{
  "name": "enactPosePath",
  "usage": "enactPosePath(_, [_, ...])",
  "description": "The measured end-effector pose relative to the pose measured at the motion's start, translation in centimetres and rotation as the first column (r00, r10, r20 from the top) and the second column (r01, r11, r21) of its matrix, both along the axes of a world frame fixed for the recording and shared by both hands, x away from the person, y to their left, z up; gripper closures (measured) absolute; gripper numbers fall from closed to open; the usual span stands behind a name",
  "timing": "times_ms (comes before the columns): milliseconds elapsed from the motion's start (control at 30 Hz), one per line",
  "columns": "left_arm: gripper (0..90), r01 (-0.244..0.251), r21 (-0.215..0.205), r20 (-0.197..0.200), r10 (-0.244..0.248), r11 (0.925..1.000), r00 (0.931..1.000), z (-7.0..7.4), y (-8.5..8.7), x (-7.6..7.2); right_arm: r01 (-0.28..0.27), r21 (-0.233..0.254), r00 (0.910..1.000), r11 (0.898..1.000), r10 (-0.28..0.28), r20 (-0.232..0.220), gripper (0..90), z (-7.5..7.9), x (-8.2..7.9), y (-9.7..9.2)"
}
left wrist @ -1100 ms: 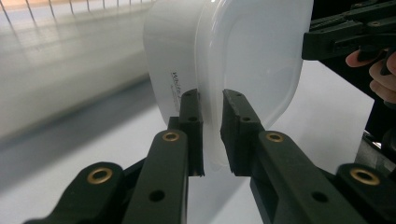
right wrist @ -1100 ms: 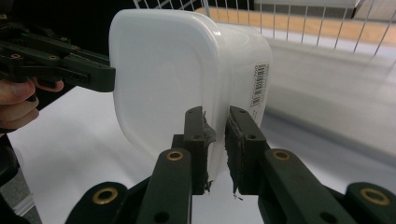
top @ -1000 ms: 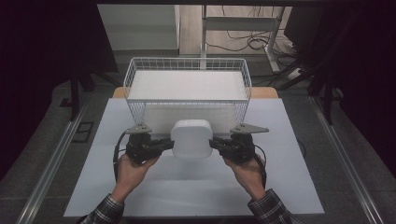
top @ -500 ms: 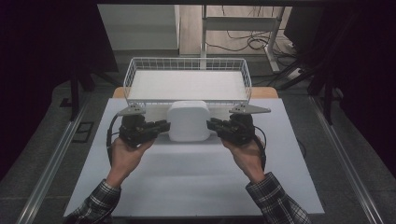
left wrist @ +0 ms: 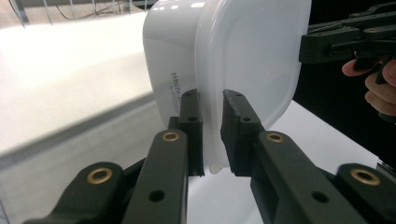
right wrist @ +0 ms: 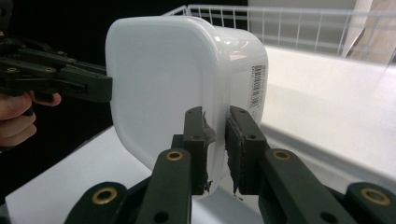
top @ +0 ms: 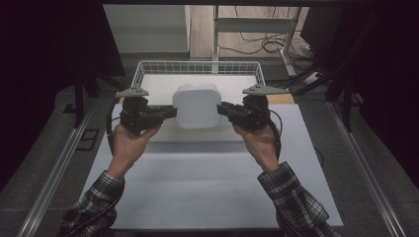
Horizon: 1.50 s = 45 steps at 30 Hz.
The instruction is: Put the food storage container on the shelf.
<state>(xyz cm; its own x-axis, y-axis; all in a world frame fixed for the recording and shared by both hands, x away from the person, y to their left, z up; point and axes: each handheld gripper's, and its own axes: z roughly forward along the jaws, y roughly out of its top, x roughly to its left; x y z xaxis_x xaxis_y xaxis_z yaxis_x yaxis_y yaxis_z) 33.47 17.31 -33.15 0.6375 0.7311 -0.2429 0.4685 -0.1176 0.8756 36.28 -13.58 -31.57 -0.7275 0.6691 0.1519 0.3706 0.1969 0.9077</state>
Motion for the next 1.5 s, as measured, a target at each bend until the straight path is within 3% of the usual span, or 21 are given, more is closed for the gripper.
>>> enactPosePath(200, [79.2,-0.009,0.013,0.017,0.008,0.9999,0.9998,2.2,0.1,1.3,0.012,0.009,0.9999,1.000,-0.012,0.005,77.5,1.4,1.2,0.3])
enactPosePath(433, [79.2,-0.018,-0.003,-0.019,0.018,0.9998,0.9997,3.5,0.3,3.5,0.041,0.006,0.9992,0.999,-0.041,-0.002,76.7,2.8,3.5,0.9])
enactPosePath(600, [79.0,-0.023,0.000,-0.038,0.023,0.9997,0.9990,3.5,0.2,4.7,0.056,0.008,0.9980,0.998,-0.055,-0.031,76.1,2.5,4.7,1.0])
enactPosePath(767, [77.3,-0.021,0.049,-0.048,0.023,0.9986,0.9986,3.1,-0.2,6.0,0.078,-0.001,0.9957,0.997,-0.078,-0.051,75.6,2.0,5.9,1.1])
enactPosePath(867, [74.0,-0.024,0.057,-0.054,0.027,0.9981,0.9982,3.0,-0.3,6.3,0.082,-0.006,0.9951,0.997,-0.082,-0.055,75.6,1.9,6.1,1.2])
enactPosePath(1233, [61.1,-0.017,0.020,-0.064,0.018,0.9997,0.9978,2.8,-0.3,7.2,0.082,0.006,0.9930,0.997,-0.082,-0.085,68.9,1.8,6.9,1.5])
enactPosePath(1500, [60.2,-0.034,-0.018,-0.087,0.032,0.9993,0.9957,2.6,-0.2,8.3,0.085,0.004,0.9910,0.996,-0.084,-0.104,63.5,2.0,7.8,1.9])
